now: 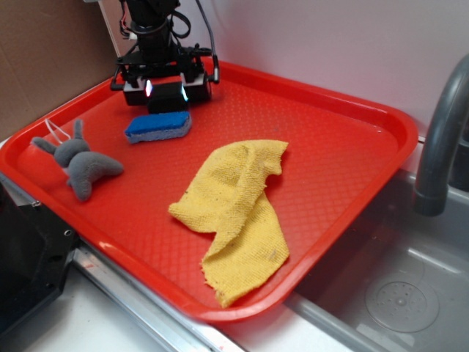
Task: Grab the black box.
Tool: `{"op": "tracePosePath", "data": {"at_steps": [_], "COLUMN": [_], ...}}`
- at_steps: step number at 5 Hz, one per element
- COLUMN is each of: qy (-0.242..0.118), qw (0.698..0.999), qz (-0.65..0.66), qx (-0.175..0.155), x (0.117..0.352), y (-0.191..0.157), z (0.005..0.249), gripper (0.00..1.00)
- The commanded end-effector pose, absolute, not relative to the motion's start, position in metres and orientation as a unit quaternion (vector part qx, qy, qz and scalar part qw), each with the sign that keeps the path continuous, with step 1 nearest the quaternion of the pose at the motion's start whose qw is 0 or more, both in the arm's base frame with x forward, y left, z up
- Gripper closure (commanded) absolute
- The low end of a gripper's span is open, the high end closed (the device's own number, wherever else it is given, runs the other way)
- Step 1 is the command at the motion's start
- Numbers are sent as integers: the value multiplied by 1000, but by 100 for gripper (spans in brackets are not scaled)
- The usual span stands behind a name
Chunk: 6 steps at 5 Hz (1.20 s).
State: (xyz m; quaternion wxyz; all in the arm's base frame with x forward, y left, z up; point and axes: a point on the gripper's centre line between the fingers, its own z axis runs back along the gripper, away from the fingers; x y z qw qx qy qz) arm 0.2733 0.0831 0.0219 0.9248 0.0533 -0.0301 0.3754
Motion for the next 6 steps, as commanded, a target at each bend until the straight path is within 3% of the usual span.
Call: {"op": "tracePosePath", "data": {"at_steps": [1,3,4,5,6], "qy": [-43,-41,-27,-46,-25], "qw": [943,971,986,991,990], "qz": [330,234,162,122,131], "qx": [28,-1,-20,-34,-35], "x": [265,222,199,176,186], "y": [57,-20,-47,-55,-37], "z": [118,182,195,199,197], "gripper": [100,100,100,100,100]}}
